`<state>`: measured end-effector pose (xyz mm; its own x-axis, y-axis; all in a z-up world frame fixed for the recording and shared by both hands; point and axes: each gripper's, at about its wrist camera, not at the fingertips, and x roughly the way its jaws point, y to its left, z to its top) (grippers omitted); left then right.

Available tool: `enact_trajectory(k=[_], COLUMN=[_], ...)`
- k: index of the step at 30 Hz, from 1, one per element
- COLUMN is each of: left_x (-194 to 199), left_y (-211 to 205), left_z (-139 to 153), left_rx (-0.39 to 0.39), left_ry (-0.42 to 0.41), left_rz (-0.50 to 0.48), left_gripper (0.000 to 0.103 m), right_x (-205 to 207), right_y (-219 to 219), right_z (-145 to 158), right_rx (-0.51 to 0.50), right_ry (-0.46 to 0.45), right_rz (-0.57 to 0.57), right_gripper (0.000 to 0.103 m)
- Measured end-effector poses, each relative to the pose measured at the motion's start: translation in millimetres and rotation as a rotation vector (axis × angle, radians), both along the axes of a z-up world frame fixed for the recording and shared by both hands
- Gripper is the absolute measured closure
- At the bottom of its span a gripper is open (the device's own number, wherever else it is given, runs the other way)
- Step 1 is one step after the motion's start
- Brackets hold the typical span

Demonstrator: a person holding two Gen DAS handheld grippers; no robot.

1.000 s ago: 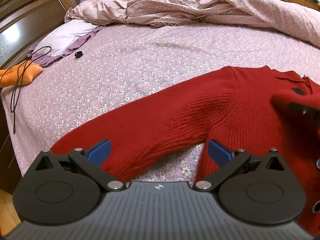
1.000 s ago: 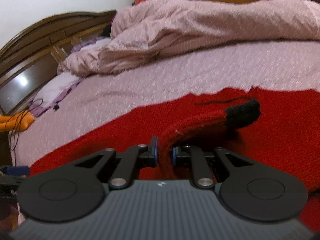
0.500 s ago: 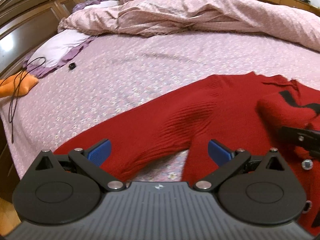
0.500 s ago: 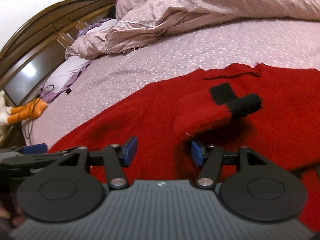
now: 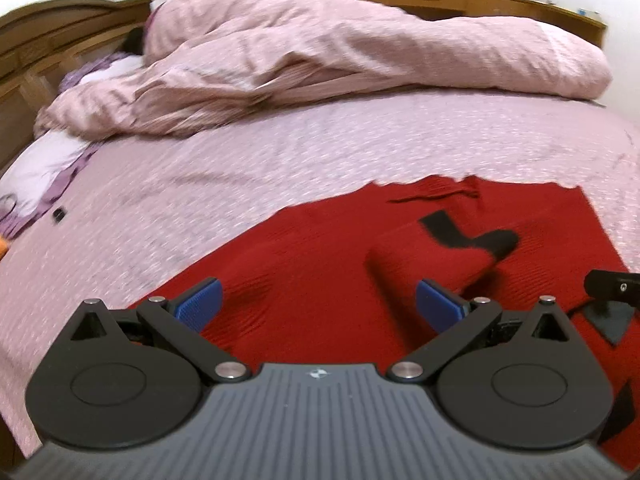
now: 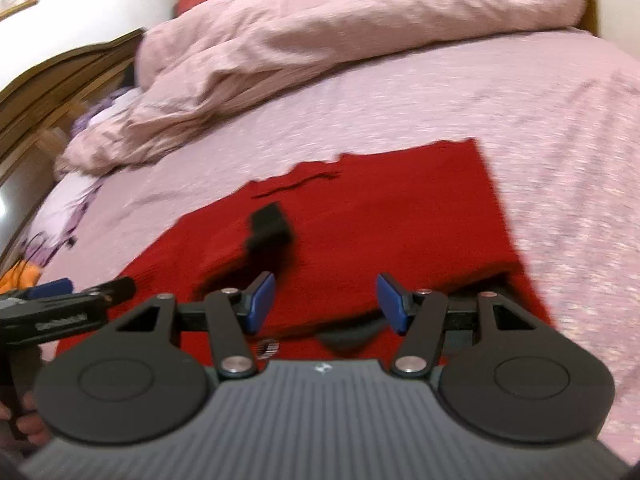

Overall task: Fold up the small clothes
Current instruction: 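Lower the sleeve onto the cardigan body and open the right tool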

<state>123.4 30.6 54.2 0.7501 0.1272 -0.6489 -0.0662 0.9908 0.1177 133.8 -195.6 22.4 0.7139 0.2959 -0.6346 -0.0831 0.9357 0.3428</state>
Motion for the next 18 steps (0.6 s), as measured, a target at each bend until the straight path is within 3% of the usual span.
enact_trajectory(k=[10, 18], left_x=[43, 65], left_y=[-65, -85], left_z=[-25, -49], left_rx=[0.097, 0.151], left_ry=[0.033, 0.009], left_rz=[-0.125, -0.132], left_gripper=[0.000, 0.000], right_x=[-2, -3], right_y=[-48, -61], right_z=[-25, -41], right_rx=[0.044, 0.064], right_ry=[0.067, 0.100], right_rz=[-0.131, -0.156], right_gripper=[0.043, 0.043])
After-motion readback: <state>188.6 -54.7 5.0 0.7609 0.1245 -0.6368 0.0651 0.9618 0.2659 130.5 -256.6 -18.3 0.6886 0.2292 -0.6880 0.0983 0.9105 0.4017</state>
